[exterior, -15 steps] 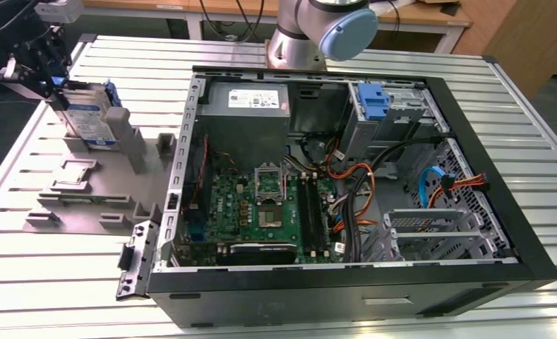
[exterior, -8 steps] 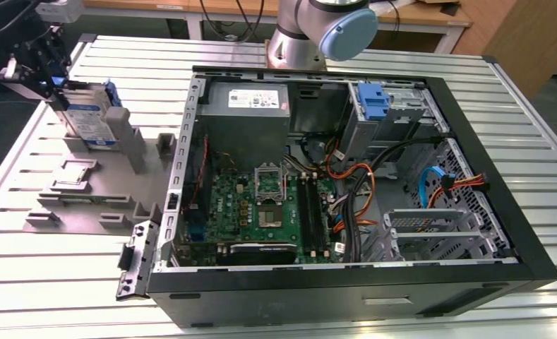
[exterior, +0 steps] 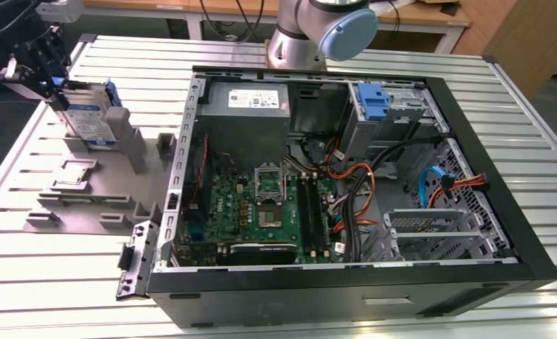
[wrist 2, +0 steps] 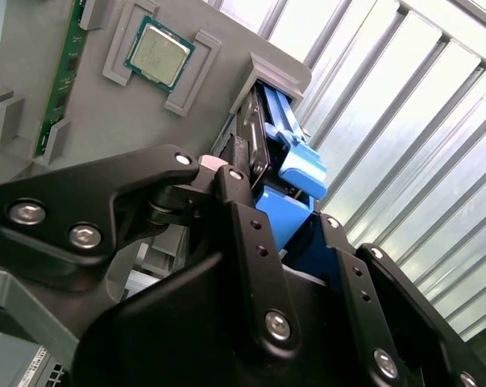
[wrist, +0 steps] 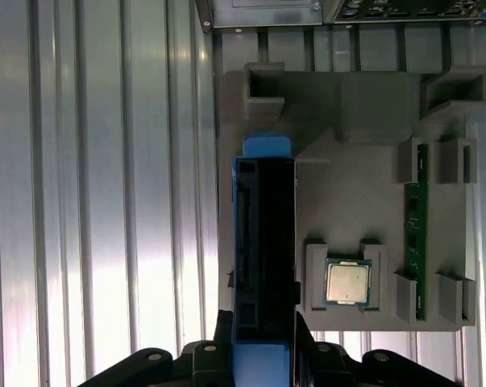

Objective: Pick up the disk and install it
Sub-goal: 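Pick up the disk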

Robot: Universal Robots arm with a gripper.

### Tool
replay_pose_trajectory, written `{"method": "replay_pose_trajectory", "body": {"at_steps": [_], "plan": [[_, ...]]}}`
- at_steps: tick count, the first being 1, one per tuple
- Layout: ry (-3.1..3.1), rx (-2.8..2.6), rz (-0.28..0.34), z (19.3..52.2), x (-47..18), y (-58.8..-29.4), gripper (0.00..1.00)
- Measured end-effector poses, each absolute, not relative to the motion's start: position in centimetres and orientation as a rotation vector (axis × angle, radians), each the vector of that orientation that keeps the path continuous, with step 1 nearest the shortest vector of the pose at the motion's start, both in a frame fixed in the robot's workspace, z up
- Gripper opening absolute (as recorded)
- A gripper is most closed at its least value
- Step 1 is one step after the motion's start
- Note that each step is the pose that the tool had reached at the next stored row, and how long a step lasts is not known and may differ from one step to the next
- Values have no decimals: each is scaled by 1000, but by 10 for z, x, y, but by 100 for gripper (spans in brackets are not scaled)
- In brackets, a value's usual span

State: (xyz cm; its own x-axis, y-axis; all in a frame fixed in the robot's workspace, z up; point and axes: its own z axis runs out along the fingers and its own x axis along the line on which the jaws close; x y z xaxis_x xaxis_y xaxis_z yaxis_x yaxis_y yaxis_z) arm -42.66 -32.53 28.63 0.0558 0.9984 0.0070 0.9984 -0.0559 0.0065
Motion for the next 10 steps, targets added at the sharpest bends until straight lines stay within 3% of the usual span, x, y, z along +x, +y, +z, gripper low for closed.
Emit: {"method": "replay_pose_trajectory", "body": {"at_steps": [10], "plan": [[-2159,-2282,-15,290,-427,-325,37]]}}
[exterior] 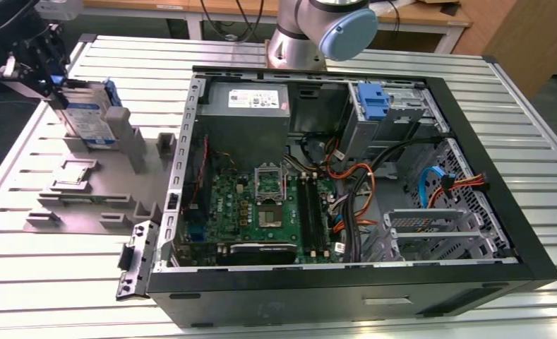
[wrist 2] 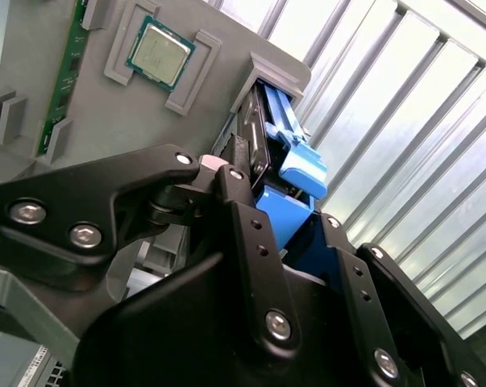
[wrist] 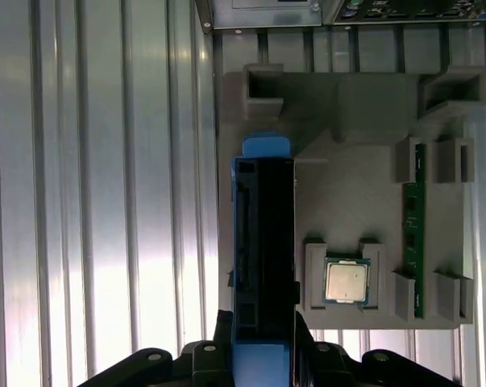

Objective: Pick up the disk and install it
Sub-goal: 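Pick up the disk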

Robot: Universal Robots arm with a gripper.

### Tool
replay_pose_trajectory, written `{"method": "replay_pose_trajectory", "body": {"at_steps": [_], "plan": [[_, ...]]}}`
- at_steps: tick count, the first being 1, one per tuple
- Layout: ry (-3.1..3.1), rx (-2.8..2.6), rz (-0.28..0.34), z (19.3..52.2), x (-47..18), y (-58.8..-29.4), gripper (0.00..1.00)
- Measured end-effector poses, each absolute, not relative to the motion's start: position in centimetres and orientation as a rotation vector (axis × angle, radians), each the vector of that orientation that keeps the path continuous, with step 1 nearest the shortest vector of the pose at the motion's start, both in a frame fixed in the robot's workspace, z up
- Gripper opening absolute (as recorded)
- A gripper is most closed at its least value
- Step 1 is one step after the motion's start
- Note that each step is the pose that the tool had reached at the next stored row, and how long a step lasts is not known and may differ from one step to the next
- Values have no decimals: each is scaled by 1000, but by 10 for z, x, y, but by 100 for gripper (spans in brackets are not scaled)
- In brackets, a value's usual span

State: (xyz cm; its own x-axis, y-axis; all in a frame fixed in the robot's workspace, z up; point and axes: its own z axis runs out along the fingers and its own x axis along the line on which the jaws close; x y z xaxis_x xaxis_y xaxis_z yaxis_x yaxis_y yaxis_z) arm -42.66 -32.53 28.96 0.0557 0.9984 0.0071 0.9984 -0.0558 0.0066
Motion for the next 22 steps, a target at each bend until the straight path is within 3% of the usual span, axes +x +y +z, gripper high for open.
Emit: {"method": "replay_pose_trajectory", "body": {"at_steps": [22], "plan": [[-2159,-2283,-15,303,-427,-325,37]]}}
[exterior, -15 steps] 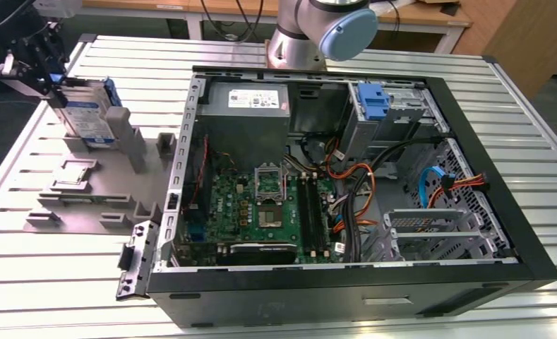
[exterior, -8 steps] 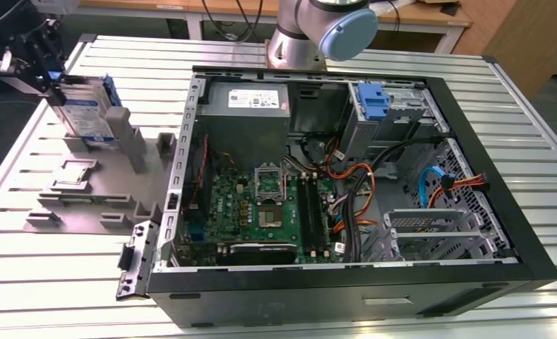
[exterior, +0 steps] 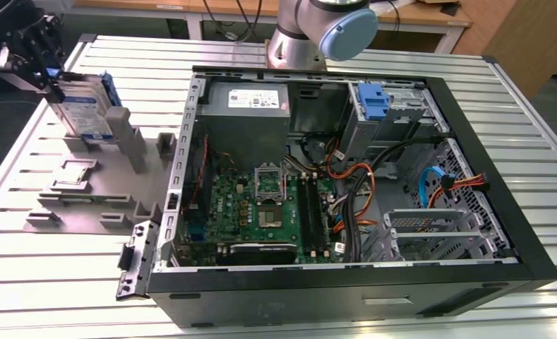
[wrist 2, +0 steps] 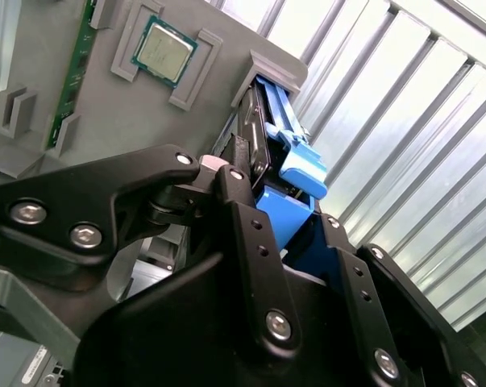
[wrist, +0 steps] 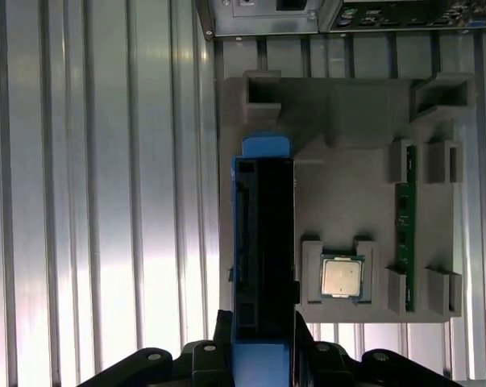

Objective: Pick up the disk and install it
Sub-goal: 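Pick up the disk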

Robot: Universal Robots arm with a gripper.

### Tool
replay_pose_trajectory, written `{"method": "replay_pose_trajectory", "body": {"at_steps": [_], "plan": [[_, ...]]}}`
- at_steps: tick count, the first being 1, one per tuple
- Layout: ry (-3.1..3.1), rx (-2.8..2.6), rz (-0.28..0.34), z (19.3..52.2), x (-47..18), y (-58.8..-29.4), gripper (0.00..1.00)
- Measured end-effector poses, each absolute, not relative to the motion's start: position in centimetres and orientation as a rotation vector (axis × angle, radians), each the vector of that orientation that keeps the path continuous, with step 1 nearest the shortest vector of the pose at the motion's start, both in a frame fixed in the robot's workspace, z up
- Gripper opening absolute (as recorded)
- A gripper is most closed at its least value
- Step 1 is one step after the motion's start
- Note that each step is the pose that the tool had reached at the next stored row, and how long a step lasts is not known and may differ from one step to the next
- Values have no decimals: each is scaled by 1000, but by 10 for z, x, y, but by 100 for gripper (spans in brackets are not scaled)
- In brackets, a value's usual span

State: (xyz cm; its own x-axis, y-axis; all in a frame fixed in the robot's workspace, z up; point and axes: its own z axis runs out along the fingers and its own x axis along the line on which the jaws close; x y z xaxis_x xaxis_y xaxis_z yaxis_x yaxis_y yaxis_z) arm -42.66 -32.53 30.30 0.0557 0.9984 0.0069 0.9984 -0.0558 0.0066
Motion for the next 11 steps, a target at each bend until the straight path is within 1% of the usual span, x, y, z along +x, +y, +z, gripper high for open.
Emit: {"method": "replay_pose_trajectory", "body": {"at_steps": [11], "plan": [[2157,2281,12,311,-427,-325,37]]}}
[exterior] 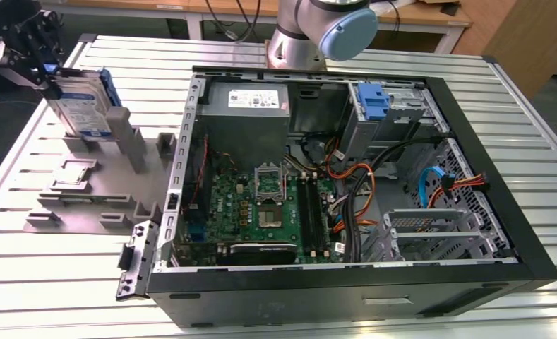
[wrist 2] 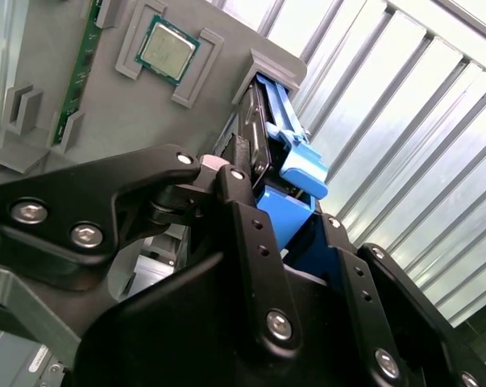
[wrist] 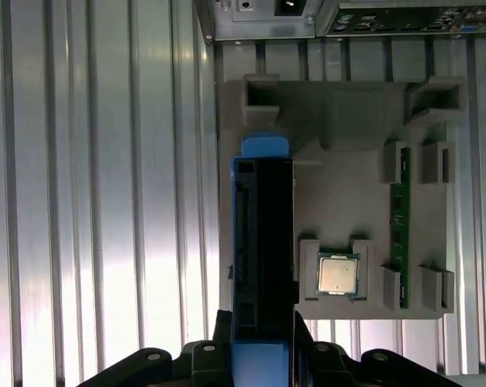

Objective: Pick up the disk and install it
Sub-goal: 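Pick up the disk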

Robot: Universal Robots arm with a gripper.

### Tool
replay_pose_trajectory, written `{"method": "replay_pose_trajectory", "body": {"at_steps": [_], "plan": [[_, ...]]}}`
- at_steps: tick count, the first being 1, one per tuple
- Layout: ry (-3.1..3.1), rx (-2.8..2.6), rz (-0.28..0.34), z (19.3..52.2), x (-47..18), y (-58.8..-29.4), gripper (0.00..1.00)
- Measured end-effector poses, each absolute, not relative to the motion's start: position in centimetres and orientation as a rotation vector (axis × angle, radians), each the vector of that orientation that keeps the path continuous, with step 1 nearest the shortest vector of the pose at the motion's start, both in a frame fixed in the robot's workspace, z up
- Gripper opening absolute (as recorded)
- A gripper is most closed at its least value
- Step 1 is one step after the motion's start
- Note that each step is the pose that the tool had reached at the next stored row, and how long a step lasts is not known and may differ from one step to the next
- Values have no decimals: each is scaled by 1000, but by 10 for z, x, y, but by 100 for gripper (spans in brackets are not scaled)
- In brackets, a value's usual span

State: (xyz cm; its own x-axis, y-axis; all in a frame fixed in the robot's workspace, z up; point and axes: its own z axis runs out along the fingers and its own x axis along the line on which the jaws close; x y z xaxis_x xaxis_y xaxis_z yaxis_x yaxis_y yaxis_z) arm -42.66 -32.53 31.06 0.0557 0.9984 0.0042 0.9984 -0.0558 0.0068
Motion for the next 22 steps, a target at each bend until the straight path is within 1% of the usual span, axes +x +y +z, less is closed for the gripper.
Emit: {"method": "replay_pose_trajectory", "body": {"at_steps": [22], "plan": [[2156,2280,13,316,-427,-325,37]]}}
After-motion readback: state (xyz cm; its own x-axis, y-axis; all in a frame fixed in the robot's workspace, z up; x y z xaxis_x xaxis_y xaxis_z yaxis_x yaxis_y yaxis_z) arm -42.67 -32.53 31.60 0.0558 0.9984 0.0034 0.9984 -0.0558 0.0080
